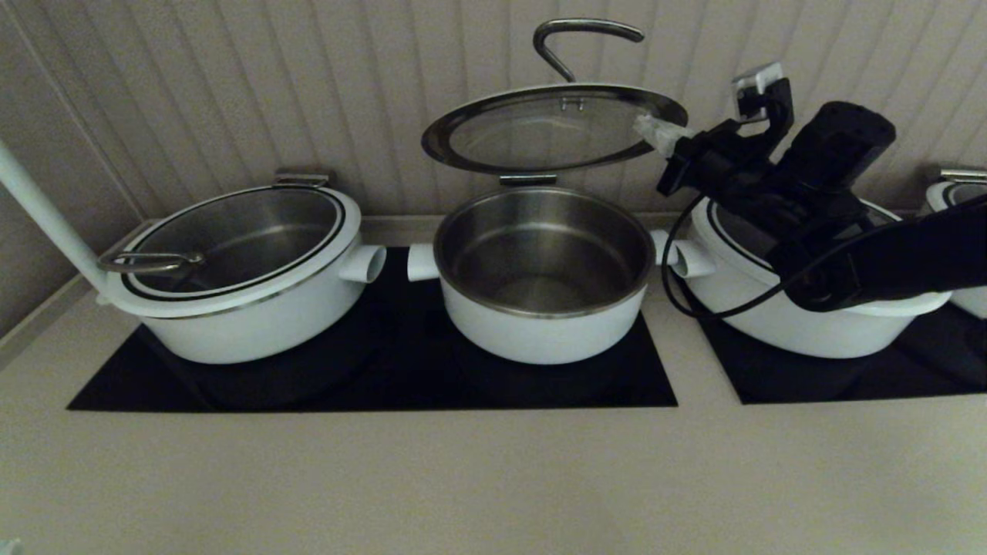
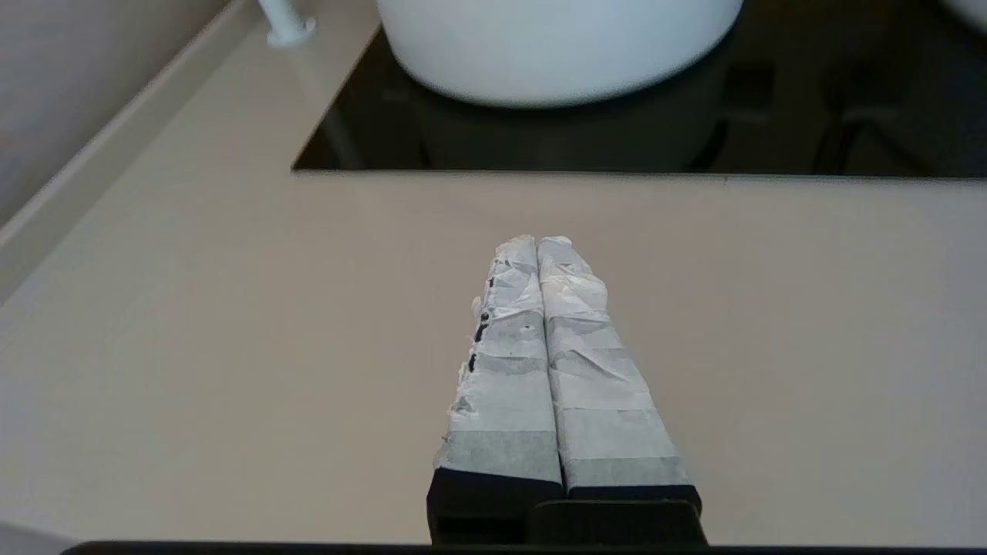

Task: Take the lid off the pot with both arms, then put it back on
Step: Close the pot lid

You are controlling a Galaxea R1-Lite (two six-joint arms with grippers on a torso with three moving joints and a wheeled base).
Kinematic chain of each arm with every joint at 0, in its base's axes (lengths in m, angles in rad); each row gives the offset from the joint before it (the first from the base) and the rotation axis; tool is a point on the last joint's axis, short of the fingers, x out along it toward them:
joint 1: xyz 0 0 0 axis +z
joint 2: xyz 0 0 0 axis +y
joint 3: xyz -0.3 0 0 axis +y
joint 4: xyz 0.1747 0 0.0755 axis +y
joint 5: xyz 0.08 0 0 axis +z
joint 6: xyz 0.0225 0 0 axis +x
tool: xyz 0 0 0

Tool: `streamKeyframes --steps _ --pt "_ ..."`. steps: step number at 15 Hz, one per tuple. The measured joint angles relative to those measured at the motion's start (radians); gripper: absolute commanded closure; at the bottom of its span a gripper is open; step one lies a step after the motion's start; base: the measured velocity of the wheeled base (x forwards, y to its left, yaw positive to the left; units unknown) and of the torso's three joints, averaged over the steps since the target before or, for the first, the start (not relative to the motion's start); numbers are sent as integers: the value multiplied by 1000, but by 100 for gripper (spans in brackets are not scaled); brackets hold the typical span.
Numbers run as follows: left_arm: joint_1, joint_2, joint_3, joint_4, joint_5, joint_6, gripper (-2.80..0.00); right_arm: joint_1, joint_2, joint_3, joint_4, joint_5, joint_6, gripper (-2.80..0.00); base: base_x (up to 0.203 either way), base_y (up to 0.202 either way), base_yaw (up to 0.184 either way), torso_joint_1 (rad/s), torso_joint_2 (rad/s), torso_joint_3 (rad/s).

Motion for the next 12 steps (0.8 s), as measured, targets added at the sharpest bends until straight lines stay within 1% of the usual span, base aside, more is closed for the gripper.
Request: streamKeyframes --steps 6,12 --pt "0 0 0 10 0 0 0 0 -35 36 2 6 1 0 0 0 0 0 0 0" --pt "0 1 0 11 -2 -2 0 0 -67 103 3 20 1 0 0 0 0 0 0 0"
